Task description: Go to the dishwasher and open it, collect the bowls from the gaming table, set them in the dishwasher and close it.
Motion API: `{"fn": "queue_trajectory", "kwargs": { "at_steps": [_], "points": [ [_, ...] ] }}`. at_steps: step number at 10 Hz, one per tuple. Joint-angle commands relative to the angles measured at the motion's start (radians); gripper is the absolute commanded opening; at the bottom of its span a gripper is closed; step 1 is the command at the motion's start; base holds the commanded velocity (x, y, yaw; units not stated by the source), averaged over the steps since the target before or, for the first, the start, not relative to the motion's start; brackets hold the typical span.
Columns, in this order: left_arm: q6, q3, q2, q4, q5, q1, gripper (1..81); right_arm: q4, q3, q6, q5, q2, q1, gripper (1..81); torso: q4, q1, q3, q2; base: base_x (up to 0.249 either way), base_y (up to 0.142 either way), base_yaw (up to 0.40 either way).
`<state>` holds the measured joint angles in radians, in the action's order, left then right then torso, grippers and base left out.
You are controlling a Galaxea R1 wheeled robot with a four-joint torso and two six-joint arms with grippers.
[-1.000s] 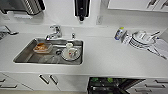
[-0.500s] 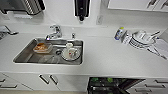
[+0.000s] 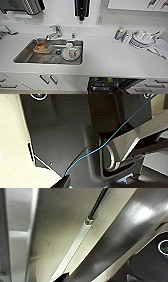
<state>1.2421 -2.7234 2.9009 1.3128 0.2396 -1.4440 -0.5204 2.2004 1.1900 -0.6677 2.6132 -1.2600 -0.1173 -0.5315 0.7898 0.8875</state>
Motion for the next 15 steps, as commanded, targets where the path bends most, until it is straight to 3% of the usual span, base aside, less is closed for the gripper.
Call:
{"fn": "queue_trajectory", "kwargs": {
  "at_steps": [1,4,7,9,10,12,13,15],
  "points": [
    [0.003,-0.001,-0.008,0.003,-0.032,-0.019,81.1,-0.006,0.007,0.016,0.046,-0.013,0.127,81.1,0.000,0.000,0.000,0.000,0.000,0.000,0.000],
    [0.003,-0.001,-0.009,0.002,-0.032,-0.029,81.1,-0.006,-0.047,0.019,0.056,-0.023,0.194,81.1,0.000,0.000,0.000,0.000,0.000,0.000,0.000],
    [0.003,-0.001,-0.004,0.002,-0.032,-0.029,81.1,-0.003,-0.228,0.017,0.065,-0.141,0.273,81.1,0.000,0.000,0.001,0.000,0.000,0.000,0.000],
    [0.003,-0.001,-0.004,0.002,-0.032,-0.029,81.1,-0.004,-0.239,0.017,0.102,-0.155,0.309,81.1,0.000,0.000,0.001,0.000,0.000,0.000,0.000],
    [0.003,-0.001,-0.008,0.002,-0.033,-0.029,81.1,-0.006,-0.248,0.017,0.141,-0.152,0.345,81.1,0.000,0.000,0.001,0.000,0.000,0.000,0.000],
    [0.004,-0.001,-0.011,0.002,-0.032,-0.029,81.1,-0.023,-0.292,0.010,0.305,-0.129,0.435,81.1,0.000,0.000,0.001,0.000,0.000,0.000,0.000],
    [0.003,-0.001,-0.008,0.000,-0.032,-0.029,81.1,-0.033,-0.285,0.008,0.420,-0.093,0.467,81.1,0.000,0.000,0.001,0.000,0.000,0.000,0.000],
    [0.003,-0.001,-0.006,0.000,-0.032,-0.029,81.1,-0.053,-0.231,0.003,0.563,-0.042,0.468,81.1,0.000,0.000,0.001,0.000,0.000,0.000,0.000]
  ]
}}
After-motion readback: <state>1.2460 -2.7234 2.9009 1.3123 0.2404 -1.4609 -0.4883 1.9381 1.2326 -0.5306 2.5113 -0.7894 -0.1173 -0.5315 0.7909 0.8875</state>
